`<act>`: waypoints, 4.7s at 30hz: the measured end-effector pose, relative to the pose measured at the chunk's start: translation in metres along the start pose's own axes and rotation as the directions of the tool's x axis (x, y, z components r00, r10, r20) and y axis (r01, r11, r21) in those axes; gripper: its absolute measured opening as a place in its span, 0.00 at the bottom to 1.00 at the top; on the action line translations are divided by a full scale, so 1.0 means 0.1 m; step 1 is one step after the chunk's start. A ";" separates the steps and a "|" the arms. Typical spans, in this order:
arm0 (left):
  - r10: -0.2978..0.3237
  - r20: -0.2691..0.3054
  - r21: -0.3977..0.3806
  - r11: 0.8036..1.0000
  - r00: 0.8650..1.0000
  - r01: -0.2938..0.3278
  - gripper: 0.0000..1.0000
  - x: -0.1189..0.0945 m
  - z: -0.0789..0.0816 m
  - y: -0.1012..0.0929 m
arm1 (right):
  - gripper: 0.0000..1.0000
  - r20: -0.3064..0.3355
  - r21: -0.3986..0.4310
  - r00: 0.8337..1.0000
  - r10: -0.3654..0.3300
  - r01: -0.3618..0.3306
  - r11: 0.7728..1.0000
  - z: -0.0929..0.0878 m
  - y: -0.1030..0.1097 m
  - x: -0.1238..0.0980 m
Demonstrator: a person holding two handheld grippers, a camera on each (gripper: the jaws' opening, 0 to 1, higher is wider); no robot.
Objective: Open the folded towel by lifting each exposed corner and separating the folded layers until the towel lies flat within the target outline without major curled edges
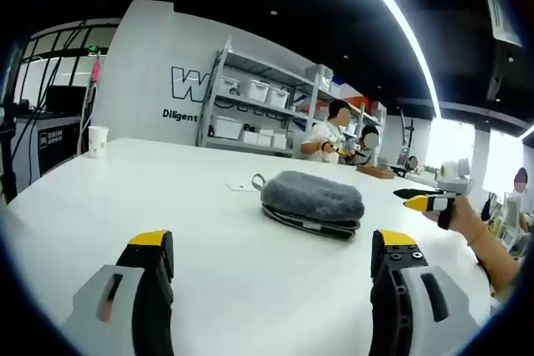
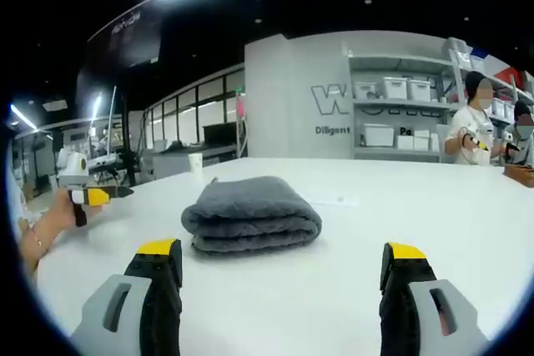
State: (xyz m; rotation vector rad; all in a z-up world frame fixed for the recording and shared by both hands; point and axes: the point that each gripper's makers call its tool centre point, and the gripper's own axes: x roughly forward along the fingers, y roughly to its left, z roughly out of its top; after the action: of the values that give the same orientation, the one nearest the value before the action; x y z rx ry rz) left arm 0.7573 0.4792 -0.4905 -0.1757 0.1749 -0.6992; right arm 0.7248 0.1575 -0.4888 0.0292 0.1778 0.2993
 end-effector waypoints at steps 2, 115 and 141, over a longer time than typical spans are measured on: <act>-0.003 0.002 -0.002 1.000 1.000 0.003 0.97 0.00 0.00 0.00 | 0.99 0.000 0.001 1.000 0.000 0.000 1.000 0.00 0.00 -0.01; -0.022 -0.093 0.056 0.998 0.995 0.028 0.95 0.04 -0.16 -0.10 | 0.02 -0.068 -0.646 0.997 0.026 -0.064 0.760 -0.26 1.19 0.72; -0.024 -0.089 0.093 0.995 0.996 0.033 0.94 0.01 -0.11 -0.11 | 0.02 -0.054 -0.569 0.984 0.172 -0.172 0.805 -0.12 1.76 0.75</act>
State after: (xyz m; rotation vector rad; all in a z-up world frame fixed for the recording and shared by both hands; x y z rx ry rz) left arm 0.7486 0.4690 -0.4992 -0.0573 0.2238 -0.7427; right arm 0.7418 0.3482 -0.5037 -0.5596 0.0780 0.5270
